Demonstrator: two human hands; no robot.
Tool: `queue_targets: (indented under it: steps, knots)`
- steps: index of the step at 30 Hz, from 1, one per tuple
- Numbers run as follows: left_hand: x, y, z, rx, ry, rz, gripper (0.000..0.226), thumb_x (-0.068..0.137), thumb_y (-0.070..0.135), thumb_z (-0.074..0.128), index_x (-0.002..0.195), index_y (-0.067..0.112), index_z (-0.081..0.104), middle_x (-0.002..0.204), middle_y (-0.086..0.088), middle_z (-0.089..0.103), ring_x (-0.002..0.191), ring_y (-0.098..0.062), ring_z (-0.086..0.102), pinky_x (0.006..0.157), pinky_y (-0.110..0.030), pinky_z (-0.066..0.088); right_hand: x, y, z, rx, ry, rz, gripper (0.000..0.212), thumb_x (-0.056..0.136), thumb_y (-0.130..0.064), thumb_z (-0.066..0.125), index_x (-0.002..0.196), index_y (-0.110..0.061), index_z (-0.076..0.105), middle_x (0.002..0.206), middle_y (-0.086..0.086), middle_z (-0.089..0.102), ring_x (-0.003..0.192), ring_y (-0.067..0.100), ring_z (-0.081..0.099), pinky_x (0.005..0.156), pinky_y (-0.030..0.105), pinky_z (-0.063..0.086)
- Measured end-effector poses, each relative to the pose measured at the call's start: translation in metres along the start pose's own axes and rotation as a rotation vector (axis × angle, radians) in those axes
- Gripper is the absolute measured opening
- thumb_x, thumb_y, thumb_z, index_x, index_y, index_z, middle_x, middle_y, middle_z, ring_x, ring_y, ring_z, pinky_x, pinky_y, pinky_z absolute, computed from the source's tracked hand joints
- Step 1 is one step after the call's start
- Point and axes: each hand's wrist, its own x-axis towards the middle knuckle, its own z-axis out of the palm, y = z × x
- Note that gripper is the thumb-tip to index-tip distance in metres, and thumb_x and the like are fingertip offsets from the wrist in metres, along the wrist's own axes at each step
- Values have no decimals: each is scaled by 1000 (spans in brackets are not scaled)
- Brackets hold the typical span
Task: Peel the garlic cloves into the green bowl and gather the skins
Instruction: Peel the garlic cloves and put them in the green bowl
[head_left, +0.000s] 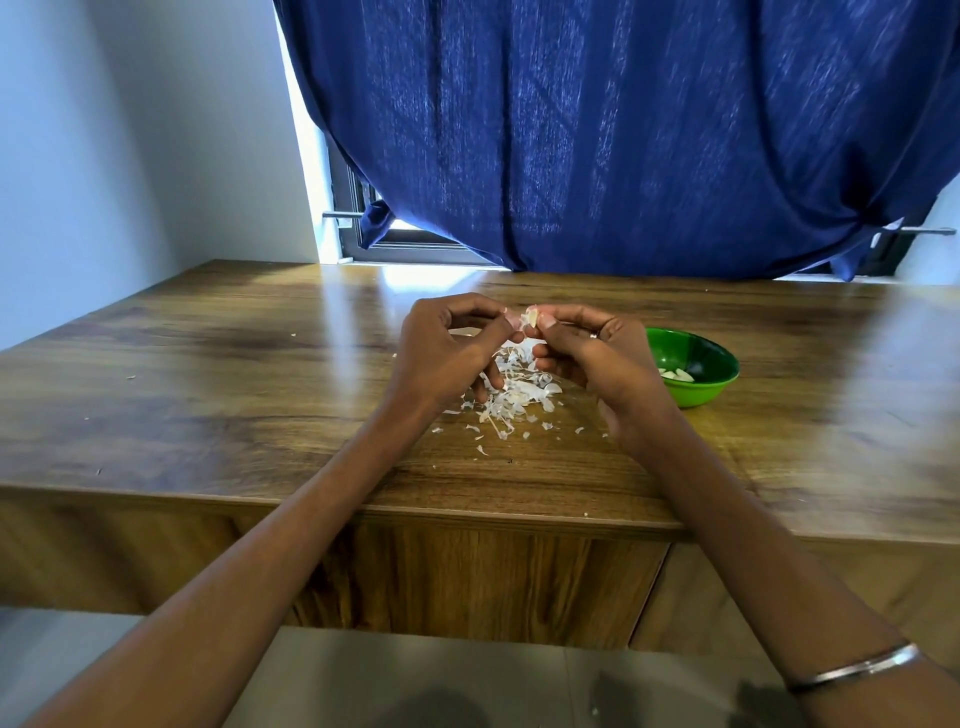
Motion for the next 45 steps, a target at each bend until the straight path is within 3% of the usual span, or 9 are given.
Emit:
queue_targets:
  steps: [10, 18, 24, 36, 40, 43, 45]
  knots:
    - [-3, 6, 0, -40, -29, -44, 24, 99, 31, 67, 99, 10, 77, 96, -1, 78, 49, -28, 67, 40, -30, 49, -1, -1, 1, 2, -26, 9, 10, 92, -7, 68, 99, -14, 72, 85, 2, 77, 72, 9, 69, 65, 20, 59]
    - [-1, 1, -1, 15, 7, -41, 12, 91, 17, 78, 97, 7, 79, 94, -1, 78, 48, -22, 66, 41, -28, 49, 0, 1, 1, -70, -28, -20, 12, 92, -8, 69, 103, -13, 72, 90, 4, 78, 70, 8, 69, 61, 20, 56]
    - [-1, 0, -1, 62, 26, -11, 15, 91, 22, 78, 97, 8, 79, 87, -4, 78, 47, -25, 65, 40, -29, 49, -1, 1, 2, -112, -26, -55, 16, 86, -15, 75, 102, -13, 73, 87, -1, 77, 70, 6, 70, 60, 20, 55]
    - [-1, 0, 0, 60, 16, 0, 11, 98, 16, 69, 100, 7, 75, 98, -1, 75, 46, -18, 65, 37, -26, 46, -1, -1, 0, -29, -29, 19, 13, 94, -14, 67, 106, -17, 72, 92, -3, 79, 78, 11, 75, 59, 22, 59]
    - [-3, -1, 2, 142, 12, 2, 23, 104, 27, 61, 99, 11, 76, 94, -3, 74, 48, -20, 68, 36, -26, 46, -1, -1, 0, -29, -17, 27, 17, 94, -13, 68, 111, -15, 72, 95, -1, 78, 80, 13, 75, 59, 24, 61]
    - [-4, -1, 0, 215, 63, 49, 18, 98, 34, 69, 91, 20, 77, 91, 6, 74, 47, -18, 69, 37, -27, 48, 0, 0, -1, -28, -20, 25, 14, 94, -14, 68, 106, -18, 73, 96, 0, 79, 79, 10, 74, 61, 23, 60]
    - [-3, -1, -1, 226, 80, 60, 10, 91, 31, 78, 90, 21, 78, 103, 6, 75, 48, -16, 69, 37, -28, 50, 0, 0, -1, -33, -29, 24, 12, 93, -13, 68, 102, -20, 74, 96, 0, 79, 78, 8, 72, 61, 21, 59]
